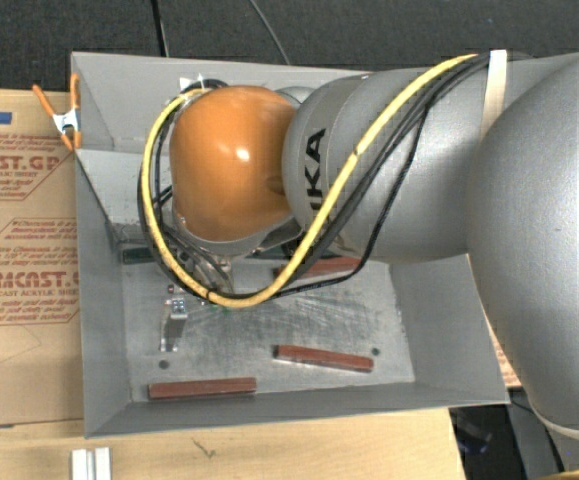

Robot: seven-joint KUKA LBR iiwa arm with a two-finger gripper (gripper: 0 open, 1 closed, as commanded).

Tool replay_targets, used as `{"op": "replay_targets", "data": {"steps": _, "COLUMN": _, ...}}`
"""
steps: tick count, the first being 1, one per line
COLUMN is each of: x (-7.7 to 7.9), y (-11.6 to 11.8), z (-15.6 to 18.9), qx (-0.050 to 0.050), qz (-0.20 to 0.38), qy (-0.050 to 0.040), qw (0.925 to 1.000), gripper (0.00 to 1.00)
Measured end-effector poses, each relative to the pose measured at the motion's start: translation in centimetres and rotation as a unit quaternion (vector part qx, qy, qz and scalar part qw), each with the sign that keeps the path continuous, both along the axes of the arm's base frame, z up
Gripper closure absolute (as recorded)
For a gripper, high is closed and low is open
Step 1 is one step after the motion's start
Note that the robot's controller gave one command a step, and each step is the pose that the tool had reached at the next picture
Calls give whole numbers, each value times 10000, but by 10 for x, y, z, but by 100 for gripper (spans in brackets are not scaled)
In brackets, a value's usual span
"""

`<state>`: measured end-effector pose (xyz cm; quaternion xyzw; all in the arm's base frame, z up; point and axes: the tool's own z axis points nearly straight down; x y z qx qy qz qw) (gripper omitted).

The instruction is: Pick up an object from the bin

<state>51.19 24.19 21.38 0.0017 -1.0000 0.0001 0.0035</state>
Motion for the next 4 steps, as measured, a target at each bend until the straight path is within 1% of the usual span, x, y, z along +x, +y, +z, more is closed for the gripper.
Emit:
{"op": "replay_targets", "data": {"steps": 1, "x": 2, "y": -1, "z": 5, "qx": 8, "qz": -12, "qy": -38, "qw": 10000, "gripper": 0}}
{"op": "replay_targets", "data": {"steps": 2, "x": 0, "y": -39, "z": -43, "qx": 24, "qz": -125, "qy": -67, "qw": 9999, "gripper": 0}}
{"op": "replay_targets", "data": {"steps": 3, "x": -20, "y": -45, "z": -135, "qx": 39, "qz": 139, "qy": -86, "qw": 9999, "gripper": 100}}
{"op": "replay_targets", "data": {"steps": 4, "x": -17, "y": -46, "z": -137, "qx": 56, "qz": 122, "qy": -153, "qw": 9998, "gripper": 0}}
